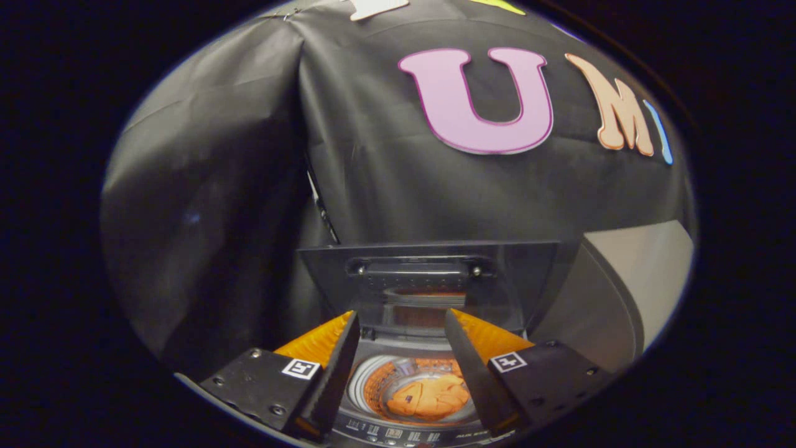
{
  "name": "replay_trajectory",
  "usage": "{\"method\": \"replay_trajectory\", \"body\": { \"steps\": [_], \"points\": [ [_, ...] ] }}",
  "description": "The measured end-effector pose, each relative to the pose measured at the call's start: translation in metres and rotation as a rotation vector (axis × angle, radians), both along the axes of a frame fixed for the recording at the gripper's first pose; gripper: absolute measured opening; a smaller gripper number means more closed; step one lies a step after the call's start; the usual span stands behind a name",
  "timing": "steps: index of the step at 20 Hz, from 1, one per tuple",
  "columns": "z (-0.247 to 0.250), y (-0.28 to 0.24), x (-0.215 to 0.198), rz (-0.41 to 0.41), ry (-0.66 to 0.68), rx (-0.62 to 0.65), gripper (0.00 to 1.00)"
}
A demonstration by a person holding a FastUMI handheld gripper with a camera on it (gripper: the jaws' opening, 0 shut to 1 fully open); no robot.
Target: Put the clothes into the washing machine and then close the washing machine lid.
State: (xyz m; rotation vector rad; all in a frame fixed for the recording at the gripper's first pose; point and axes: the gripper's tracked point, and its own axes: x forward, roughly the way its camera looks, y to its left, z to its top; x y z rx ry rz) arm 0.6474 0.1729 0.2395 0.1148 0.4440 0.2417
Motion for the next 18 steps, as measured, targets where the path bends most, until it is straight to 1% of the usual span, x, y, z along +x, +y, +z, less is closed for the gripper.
{"method": "replay_trajectory", "body": {
  "steps": [1, 2, 3, 4, 9, 12, 13, 15, 18],
  "points": [
    [0.014, -0.003, 0.007, -0.006, -0.011, 0.004, 0.85],
    [0.028, -0.003, 0.019, -0.017, -0.051, 0.017, 0.85],
    [0.031, 0.000, 0.036, -0.022, -0.068, 0.003, 0.85],
    [0.026, -0.001, 0.047, -0.024, -0.043, -0.027, 0.84],
    [0.015, -0.003, 0.092, -0.050, -0.060, -0.112, 0.85],
    [-0.003, -0.004, 0.103, -0.048, -0.021, -0.135, 0.85],
    [-0.002, -0.002, 0.104, -0.049, -0.024, -0.122, 0.85],
    [-0.003, -0.003, 0.103, -0.029, -0.003, -0.137, 0.85],
    [0.002, -0.003, 0.102, -0.009, -0.018, -0.176, 0.79]
  ]
}}
